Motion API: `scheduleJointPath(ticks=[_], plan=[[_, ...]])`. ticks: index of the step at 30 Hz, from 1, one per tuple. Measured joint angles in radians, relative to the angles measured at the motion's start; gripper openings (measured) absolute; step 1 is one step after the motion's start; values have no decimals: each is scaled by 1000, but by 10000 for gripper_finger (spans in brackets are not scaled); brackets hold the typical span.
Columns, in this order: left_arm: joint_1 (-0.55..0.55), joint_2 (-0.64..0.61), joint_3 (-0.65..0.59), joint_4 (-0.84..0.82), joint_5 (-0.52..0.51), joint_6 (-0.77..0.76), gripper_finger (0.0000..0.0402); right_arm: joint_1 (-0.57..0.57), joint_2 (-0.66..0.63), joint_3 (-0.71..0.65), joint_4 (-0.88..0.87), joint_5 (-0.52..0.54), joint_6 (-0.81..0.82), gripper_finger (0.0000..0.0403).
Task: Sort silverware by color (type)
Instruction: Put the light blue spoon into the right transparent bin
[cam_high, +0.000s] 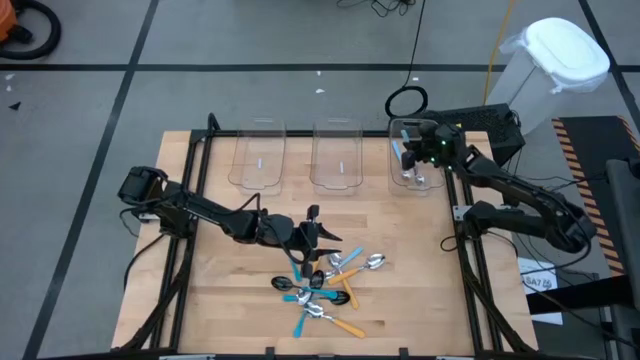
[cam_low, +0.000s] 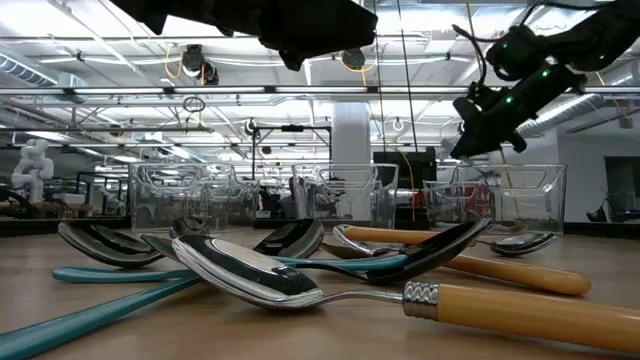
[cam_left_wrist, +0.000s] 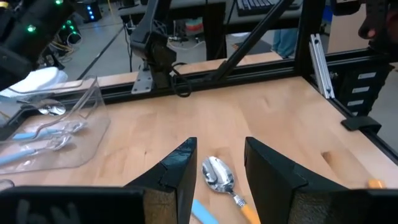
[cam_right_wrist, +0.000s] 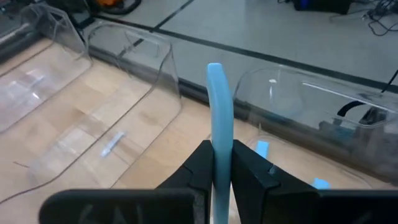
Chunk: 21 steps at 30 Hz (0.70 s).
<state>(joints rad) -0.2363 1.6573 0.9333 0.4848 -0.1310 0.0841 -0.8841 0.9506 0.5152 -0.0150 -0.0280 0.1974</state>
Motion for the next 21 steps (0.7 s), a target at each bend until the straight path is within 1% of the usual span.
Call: scheduleJointPath(ticks=[10,15,21], plan=[[0,0,0,-3,0,-2,134,-1,159,0,106,12,0,34],[-2,0,0,-10,-1,-19,134,-1,200,0,108,34,-2,34],[-11,0,1,-11,-1,-21,134,-6,213,0,112,44,-4,34]])
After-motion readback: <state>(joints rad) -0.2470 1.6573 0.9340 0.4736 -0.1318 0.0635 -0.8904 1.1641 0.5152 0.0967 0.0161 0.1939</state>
